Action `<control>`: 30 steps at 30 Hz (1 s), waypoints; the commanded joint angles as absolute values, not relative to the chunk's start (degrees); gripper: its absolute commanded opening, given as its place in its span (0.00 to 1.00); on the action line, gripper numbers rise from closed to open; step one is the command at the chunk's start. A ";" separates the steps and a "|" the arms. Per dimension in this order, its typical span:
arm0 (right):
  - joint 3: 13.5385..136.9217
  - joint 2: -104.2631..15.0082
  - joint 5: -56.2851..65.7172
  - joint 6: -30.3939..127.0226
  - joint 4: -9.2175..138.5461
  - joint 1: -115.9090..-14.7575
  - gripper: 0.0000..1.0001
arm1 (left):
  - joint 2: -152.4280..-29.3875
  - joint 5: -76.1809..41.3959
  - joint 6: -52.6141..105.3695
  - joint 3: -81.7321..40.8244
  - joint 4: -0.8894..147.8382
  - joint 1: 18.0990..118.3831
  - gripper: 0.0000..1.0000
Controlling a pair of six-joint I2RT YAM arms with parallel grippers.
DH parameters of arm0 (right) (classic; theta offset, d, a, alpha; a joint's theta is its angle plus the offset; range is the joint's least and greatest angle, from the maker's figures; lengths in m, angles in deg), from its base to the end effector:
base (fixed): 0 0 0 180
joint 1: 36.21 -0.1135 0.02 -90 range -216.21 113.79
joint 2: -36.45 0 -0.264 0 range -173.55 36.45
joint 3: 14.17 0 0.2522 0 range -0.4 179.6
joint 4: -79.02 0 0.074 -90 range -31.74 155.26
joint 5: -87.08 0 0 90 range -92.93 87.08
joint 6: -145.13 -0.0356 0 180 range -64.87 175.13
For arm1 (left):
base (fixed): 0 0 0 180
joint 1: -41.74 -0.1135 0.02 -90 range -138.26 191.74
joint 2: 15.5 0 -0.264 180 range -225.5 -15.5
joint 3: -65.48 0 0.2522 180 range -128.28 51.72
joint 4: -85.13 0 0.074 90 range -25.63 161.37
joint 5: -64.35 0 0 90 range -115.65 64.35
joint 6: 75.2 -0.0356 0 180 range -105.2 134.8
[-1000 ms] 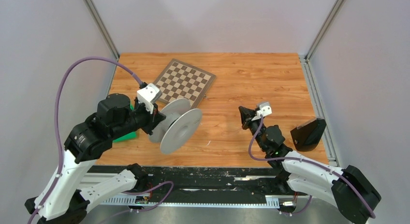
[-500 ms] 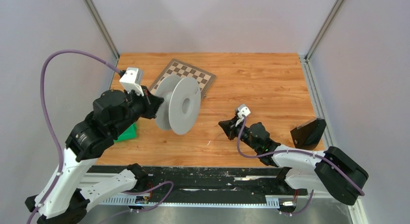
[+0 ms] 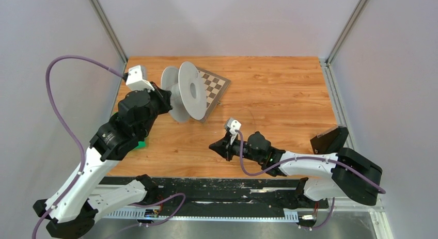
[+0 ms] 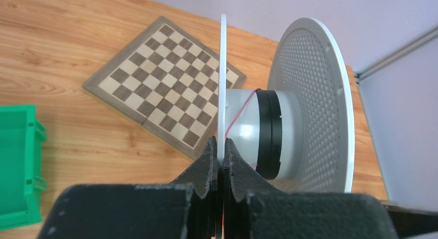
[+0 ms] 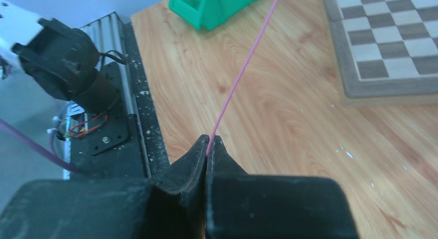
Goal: Wrap the cables
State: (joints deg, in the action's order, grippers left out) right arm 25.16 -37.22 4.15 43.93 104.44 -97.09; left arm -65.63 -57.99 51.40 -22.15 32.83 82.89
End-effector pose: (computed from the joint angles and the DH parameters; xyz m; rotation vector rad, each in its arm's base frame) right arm 0.1237 0.2310 0.2076 -0.8597 1.6261 1.0160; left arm 0.1266 -0.0853 0.4431 -0.3243 1.7822 -0.4554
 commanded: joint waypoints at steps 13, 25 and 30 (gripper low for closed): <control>33.47 -38.50 27.81 37.99 108.56 -98.44 0.01 | -64.23 -66.07 50.91 -14.29 46.17 82.21 0.00; 30.82 -43.44 37.78 27.76 123.06 -98.70 0.06 | -65.41 -67.37 51.57 -14.20 45.82 81.49 0.00; 29.06 -45.68 36.14 26.54 128.12 -99.29 0.03 | -65.50 -67.40 52.98 -13.93 45.51 81.47 0.00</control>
State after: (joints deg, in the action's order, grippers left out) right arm 30.43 -43.88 34.66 29.70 119.65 -98.58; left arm -66.05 -64.90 49.52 -13.08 39.10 81.77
